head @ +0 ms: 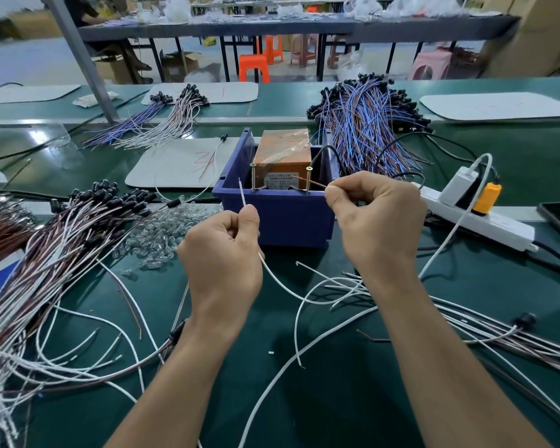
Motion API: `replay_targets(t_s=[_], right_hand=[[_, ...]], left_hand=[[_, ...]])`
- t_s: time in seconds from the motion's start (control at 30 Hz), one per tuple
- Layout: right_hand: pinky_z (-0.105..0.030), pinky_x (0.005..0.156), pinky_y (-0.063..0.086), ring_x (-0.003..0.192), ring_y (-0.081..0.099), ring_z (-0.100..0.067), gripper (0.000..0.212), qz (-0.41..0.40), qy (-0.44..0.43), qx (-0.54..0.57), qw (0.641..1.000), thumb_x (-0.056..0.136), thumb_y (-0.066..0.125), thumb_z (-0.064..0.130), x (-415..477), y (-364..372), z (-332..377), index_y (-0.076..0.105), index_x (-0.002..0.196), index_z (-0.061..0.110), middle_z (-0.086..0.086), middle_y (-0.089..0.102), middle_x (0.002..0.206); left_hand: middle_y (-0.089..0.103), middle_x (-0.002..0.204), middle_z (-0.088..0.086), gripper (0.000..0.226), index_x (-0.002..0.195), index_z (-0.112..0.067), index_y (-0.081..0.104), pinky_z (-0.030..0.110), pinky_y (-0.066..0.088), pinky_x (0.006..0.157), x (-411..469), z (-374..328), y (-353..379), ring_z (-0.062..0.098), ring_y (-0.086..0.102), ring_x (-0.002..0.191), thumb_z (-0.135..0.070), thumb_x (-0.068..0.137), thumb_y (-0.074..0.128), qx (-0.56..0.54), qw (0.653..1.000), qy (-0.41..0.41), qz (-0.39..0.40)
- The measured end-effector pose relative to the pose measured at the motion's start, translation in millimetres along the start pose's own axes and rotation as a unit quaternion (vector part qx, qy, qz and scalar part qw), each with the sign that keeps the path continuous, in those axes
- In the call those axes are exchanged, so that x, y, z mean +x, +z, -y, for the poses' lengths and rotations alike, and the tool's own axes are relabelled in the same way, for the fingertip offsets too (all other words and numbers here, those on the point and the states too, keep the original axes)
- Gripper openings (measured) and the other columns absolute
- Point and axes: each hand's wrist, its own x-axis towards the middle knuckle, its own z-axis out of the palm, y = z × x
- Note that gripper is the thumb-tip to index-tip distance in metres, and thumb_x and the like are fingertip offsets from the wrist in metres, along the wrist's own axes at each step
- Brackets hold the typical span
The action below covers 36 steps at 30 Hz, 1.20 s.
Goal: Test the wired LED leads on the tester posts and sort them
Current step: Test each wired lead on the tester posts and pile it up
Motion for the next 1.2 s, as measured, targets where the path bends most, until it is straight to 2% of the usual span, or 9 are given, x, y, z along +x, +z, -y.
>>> replay_targets(t_s=[0.67, 0.83, 1.03, 1.2], right_hand=[[-0.04, 0.067, 0.057, 0.063, 0.068, -0.016, 0.009, -0.014, 0.024, -0.024, 0.999, 0.085, 0.079, 0.029, -5.0, 5.0, 1.6, 0.08, 0.08, 0.022, 0.009, 0.073, 0.065], [-0.041, 0.067, 0.057, 0.063, 0.068, -0.015, 0.009, -0.013, 0.029, -0.021, 0.999, 0.086, 0.078, 0.029, -4.9, 5.0, 2.4, 0.081, 0.081, 0.022, 0.008, 0.073, 0.067], [-0.041, 0.068, 0.058, 0.063, 0.069, -0.015, 0.009, -0.013, 0.029, -0.021, 0.999, 0.085, 0.078, 0.029, -5.3, 4.6, 3.2, 0.08, 0.08, 0.023, 0.01, 0.073, 0.066], [-0.039, 0.066, 0.057, 0.062, 0.068, -0.012, 0.009, -0.013, 0.026, -0.018, 0.999, 0.085, 0.078, 0.03, -6.1, 5.0, 3.3, 0.08, 0.08, 0.022, 0.011, 0.073, 0.066]], left_hand=[[0.063, 0.051, -0.012, 0.051, 0.053, -0.014, 0.061, 0.024, 0.045, 0.054, -1.2, -3.6, -1.1, 0.016, 0.059, 0.049, -0.042, 0.096, 0.059, -0.012, 1.0, -0.008, 0.011], [0.061, 0.047, -0.017, 0.05, 0.052, -0.017, 0.06, 0.012, 0.039, 0.051, -2.4, -5.5, -0.9, 0.008, 0.058, 0.046, -0.039, 0.096, 0.06, -0.018, 1.0, -0.008, 0.018], [0.061, 0.047, -0.013, 0.05, 0.052, -0.015, 0.061, 0.01, 0.039, 0.05, -2.7, -7.5, 0.0, 0.01, 0.058, 0.045, -0.034, 0.098, 0.063, -0.025, 0.999, -0.005, 0.022], [0.061, 0.046, -0.014, 0.051, 0.052, -0.015, 0.061, 0.009, 0.039, 0.051, -2.5, -7.2, 1.4, 0.006, 0.057, 0.045, -0.034, 0.099, 0.063, -0.022, 0.999, -0.012, 0.038]])
